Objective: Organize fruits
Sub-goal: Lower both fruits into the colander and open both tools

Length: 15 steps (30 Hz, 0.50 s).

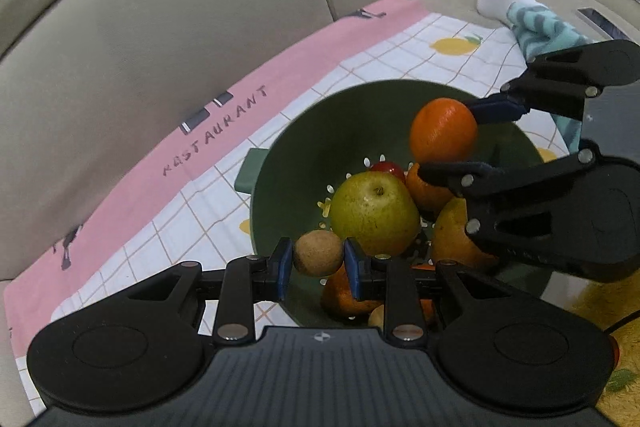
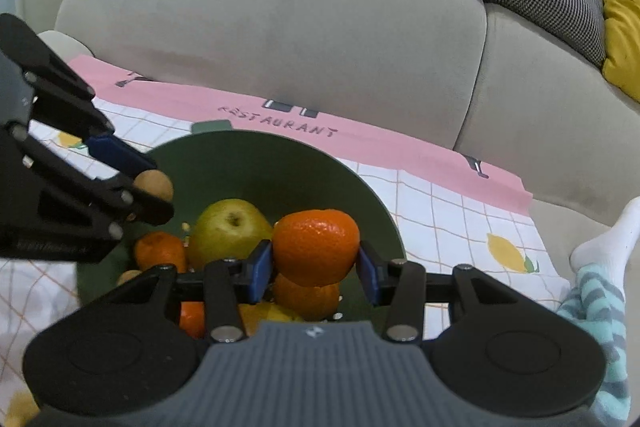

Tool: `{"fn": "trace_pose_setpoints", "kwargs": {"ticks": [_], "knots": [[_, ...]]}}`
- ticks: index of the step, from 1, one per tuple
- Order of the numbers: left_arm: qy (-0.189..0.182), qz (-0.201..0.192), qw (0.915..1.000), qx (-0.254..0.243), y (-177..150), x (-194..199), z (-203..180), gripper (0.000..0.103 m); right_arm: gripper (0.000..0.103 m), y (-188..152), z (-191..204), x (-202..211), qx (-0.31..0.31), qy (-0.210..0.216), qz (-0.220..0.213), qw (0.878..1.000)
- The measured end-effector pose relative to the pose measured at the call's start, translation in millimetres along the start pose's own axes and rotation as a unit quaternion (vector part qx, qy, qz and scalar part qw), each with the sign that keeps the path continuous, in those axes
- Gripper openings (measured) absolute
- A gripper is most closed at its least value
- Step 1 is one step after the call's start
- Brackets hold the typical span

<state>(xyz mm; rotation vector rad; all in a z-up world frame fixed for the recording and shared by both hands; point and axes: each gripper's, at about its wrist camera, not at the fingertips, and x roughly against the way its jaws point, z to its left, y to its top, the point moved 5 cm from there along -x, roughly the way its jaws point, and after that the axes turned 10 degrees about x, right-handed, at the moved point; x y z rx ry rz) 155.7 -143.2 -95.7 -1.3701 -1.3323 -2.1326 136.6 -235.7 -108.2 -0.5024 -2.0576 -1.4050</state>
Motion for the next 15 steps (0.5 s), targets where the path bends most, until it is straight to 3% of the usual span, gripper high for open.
{"fn": "trace_pose_setpoints", "kwargs": {"ticks": [15], "knots": [[-0.002, 0.014, 0.9998, -0.012, 4, -23, 0, 0.031, 0.044, -5, -5, -30, -0.005, 0.009, 0.019, 1.000]]}}
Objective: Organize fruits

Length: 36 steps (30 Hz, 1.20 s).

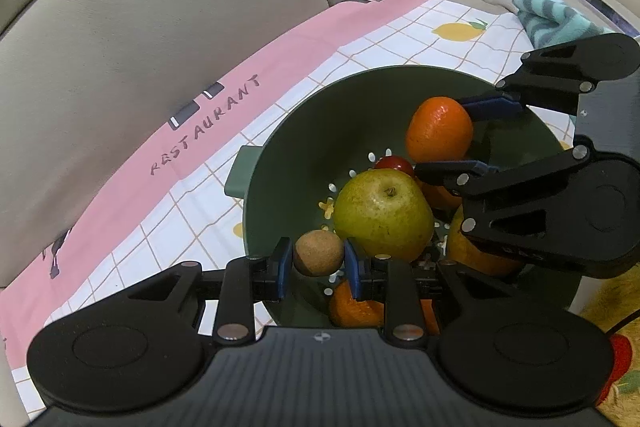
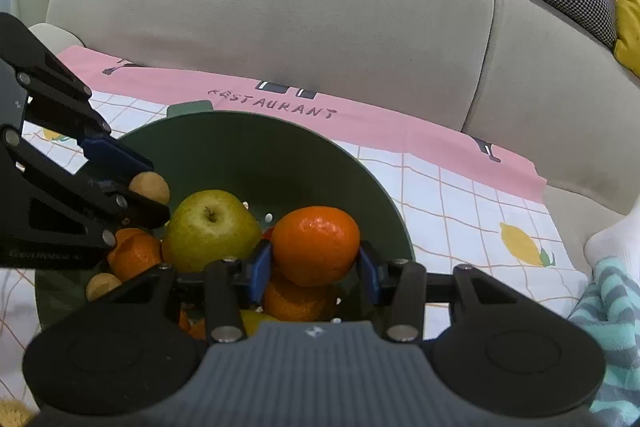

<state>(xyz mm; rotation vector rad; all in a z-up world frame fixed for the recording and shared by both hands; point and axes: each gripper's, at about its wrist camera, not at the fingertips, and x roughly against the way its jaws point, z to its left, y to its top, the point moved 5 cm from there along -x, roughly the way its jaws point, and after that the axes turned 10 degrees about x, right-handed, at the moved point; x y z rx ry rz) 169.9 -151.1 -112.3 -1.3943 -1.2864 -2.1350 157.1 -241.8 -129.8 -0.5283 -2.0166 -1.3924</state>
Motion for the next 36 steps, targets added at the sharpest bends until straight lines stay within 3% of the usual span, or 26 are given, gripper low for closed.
{"fn": "trace_pose_setpoints", "kwargs": {"ticks": [10, 14, 16, 24, 29, 31, 36], "knots": [[-0.002, -0.007, 0.9999, 0.008, -1, 3, 3, 0.036, 0.044, -2, 0, -1, -0.008, -0.006, -0.004, 1.000], [-0.008, -0.012, 0.9998, 0.012, -1, 8, 4, 0.047, 0.044, 0, 0, 6, -0.009, -0.013, -0.011, 1.000], [-0.007, -0.017, 0.9997, 0.014, 0, 14, 5, 0.048, 0.046, 2, 1, 12, -0.011, -0.013, -0.020, 1.000], [-0.015, -0.062, 0.9971, 0.042, 4, 56, 15, 0.054, 0.053, 9, -3, 40, -0.039, -0.006, -0.041, 0.998], [-0.010, -0.117, 0.9878, 0.103, 7, 97, 33, 0.061, 0.061, 21, -11, 68, -0.082, 0.014, -0.057, 0.995], [-0.008, -0.144, 0.9809, 0.131, 6, 115, 40, 0.066, 0.070, 25, -14, 83, -0.108, 0.026, -0.066, 0.992], [-0.011, -0.182, 0.9643, 0.192, -5, 146, 52, 0.072, 0.080, 26, -14, 117, -0.150, 0.052, -0.078, 0.984]]}}
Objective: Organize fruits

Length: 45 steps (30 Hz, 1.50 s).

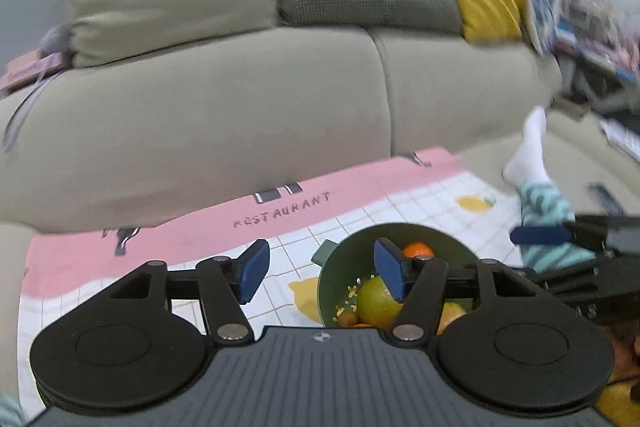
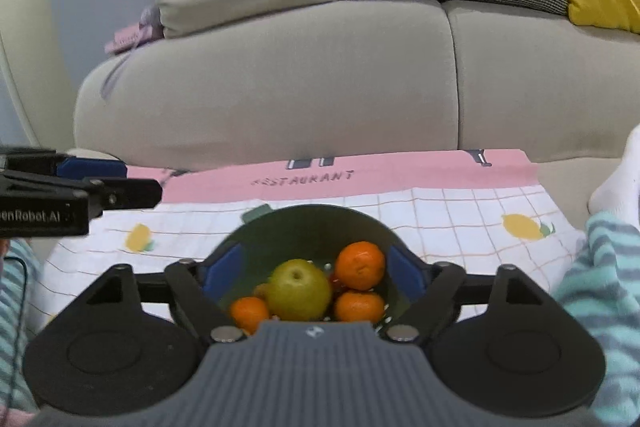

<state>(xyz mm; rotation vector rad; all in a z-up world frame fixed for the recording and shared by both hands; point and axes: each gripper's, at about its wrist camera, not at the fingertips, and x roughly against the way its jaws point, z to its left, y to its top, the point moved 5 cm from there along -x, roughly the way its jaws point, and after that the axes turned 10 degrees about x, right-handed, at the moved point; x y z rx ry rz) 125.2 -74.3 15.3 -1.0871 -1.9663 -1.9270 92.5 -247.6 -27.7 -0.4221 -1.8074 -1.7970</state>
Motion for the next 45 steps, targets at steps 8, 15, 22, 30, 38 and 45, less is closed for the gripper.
{"fn": "trace_pose_setpoints", "kwargs": {"ticks": [8, 15, 22, 30, 38, 45], "knots": [[0.062, -0.057, 0.9960, 0.030, -22, 31, 6, 0.074, 0.091, -16, 26, 44, 0.002, -0.008, -0.021, 1.000], [0.092, -0.048, 0.9945, 0.013, -46, 43, 0, 0.074, 0.092, -40, 43, 59, 0.026, -0.042, -0.011, 0.999], [0.104, 0.001, 0.9946, -0.006, -72, 33, -6, 0.074, 0.092, -61, 47, 52, 0.035, -0.065, 0.020, 0.997], [0.114, 0.054, 0.9920, 0.006, -91, 11, -3, 0.074, 0.092, -75, 45, 35, 0.035, -0.059, 0.038, 0.997], [0.117, 0.079, 0.9900, 0.001, -100, 3, -1, 0.074, 0.092, -81, 44, 24, 0.034, -0.053, 0.041, 0.997], [0.117, 0.083, 0.9897, -0.001, -102, 1, -1, 0.074, 0.092, -81, 45, 23, 0.036, -0.055, 0.038, 0.997]]}}
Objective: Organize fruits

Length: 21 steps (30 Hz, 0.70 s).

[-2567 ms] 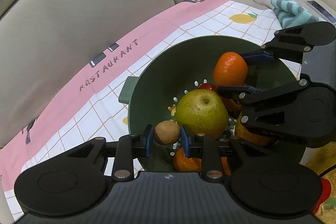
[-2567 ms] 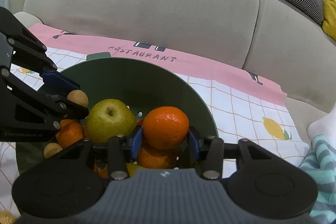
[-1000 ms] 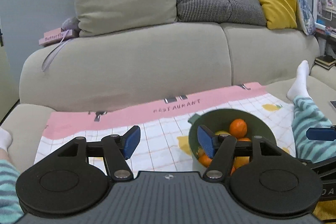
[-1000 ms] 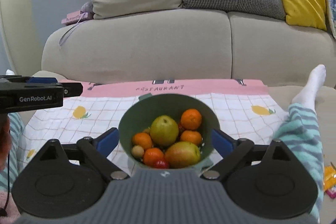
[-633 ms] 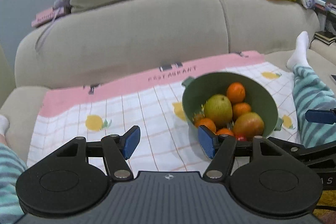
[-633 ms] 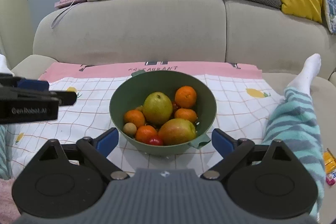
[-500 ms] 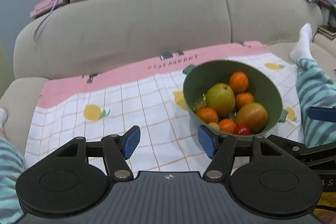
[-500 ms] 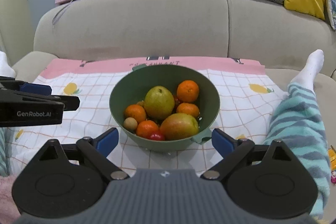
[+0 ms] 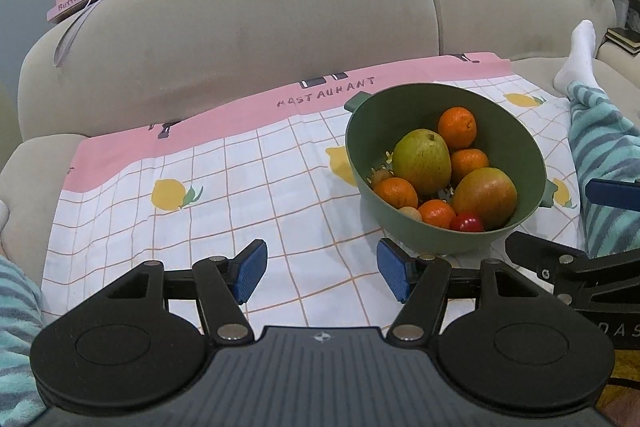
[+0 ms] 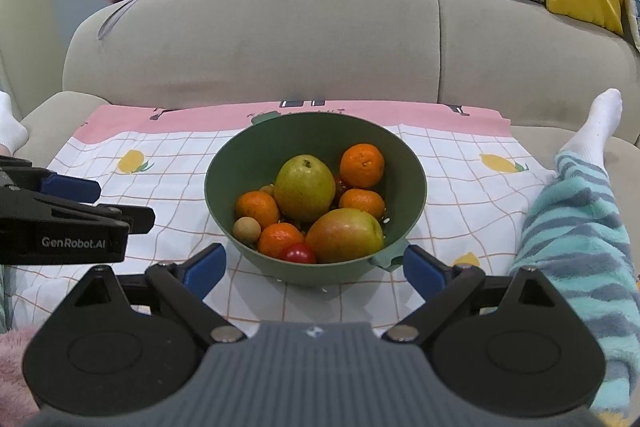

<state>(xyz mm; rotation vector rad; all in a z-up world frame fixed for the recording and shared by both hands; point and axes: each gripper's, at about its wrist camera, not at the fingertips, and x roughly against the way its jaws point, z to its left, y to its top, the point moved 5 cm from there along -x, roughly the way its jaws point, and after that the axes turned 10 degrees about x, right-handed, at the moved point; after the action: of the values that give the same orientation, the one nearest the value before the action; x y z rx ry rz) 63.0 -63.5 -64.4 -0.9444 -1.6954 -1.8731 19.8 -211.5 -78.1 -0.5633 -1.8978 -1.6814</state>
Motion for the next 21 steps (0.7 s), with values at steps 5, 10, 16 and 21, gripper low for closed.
{"fn": "trace_pose_setpoints", "kwargs": {"ticks": [5, 10, 16, 21], "knots": [[-0.002, 0.000, 1.0000, -0.001, -0.4, 0.7, 0.2, 0.074, 0.092, 0.4, 0.4, 1.4, -0.001, -0.003, -0.002, 1.000], [-0.004, -0.002, 1.0000, -0.001, -0.4, 2.6, -0.3, 0.074, 0.092, 0.6, 1.2, 3.0, 0.001, -0.004, -0.005, 1.000], [-0.005, -0.002, 1.0000, 0.000, 0.2, 3.2, -0.1, 0.074, 0.092, 0.4, 2.0, 4.9, 0.003, -0.006, -0.009, 1.000], [-0.004, -0.002, 1.0000, 0.002, 0.2, 3.5, 0.6, 0.074, 0.092, 0.6, 2.8, 4.8, 0.003, -0.006, -0.008, 1.000]]}}
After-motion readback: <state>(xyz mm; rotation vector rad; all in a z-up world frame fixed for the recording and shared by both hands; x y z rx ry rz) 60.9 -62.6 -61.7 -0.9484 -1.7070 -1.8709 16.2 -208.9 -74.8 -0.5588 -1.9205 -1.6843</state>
